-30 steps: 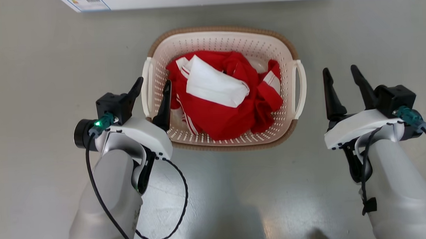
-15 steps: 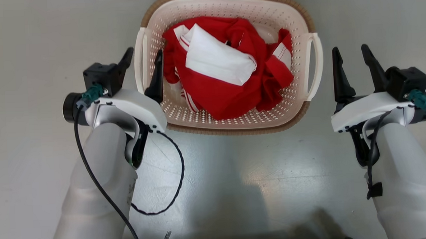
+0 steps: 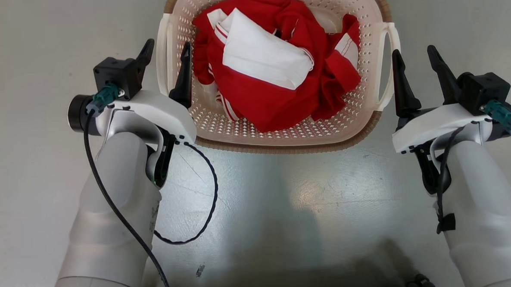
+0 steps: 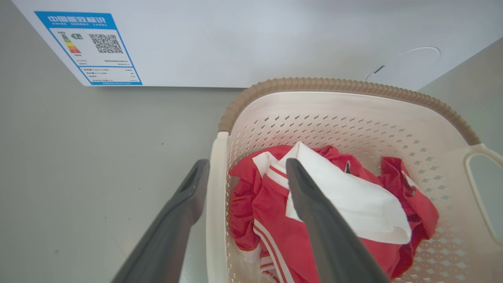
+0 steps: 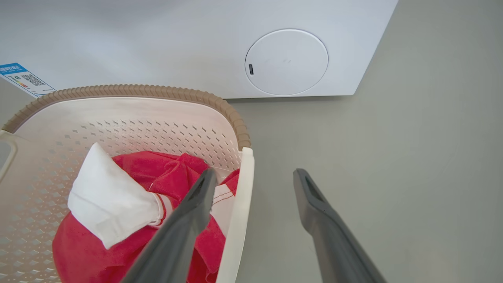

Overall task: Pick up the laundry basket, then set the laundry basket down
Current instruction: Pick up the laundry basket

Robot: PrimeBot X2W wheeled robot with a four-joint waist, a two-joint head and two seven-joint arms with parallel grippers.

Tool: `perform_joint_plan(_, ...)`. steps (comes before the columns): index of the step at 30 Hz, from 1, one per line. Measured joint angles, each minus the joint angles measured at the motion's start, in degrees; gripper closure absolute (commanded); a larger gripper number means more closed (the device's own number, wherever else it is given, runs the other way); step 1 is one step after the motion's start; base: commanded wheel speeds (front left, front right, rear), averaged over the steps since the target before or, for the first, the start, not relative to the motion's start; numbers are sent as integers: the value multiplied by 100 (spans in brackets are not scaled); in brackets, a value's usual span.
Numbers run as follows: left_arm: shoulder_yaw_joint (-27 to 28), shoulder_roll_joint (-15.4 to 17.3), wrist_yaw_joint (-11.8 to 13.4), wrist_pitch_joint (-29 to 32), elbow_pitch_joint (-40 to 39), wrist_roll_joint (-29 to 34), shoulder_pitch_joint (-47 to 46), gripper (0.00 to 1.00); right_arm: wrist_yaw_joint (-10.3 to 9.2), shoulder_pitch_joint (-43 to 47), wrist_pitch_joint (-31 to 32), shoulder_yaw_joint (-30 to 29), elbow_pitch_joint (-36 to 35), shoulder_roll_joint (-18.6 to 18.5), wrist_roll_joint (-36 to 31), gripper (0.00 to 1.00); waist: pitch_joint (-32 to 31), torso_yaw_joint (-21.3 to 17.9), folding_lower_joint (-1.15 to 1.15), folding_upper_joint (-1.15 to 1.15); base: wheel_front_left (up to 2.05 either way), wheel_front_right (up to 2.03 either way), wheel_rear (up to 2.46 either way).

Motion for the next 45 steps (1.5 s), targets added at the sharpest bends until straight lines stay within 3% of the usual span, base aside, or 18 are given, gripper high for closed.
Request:
perform_joint_plan(18, -332, 4, 1, -15, 840, -37, -529, 0, 0, -589, -1, 271, 1015, -2, 312, 0, 182, 5, 0, 0, 0, 0, 0)
perform_joint_plan(29, -695, -7, 2, 2, 1883, -45, -1118, 0, 0, -916, -1, 555, 1582, -4, 476, 0, 189, -36, 0, 0, 0, 0, 0)
perform_joint_plan(45, -1201, -23, 36, 225, 2626, -171, -1563, 0, 0, -1607, -1, 1159, 2726, -1, 1159, 0, 138, -74, 0, 0, 0, 0, 0)
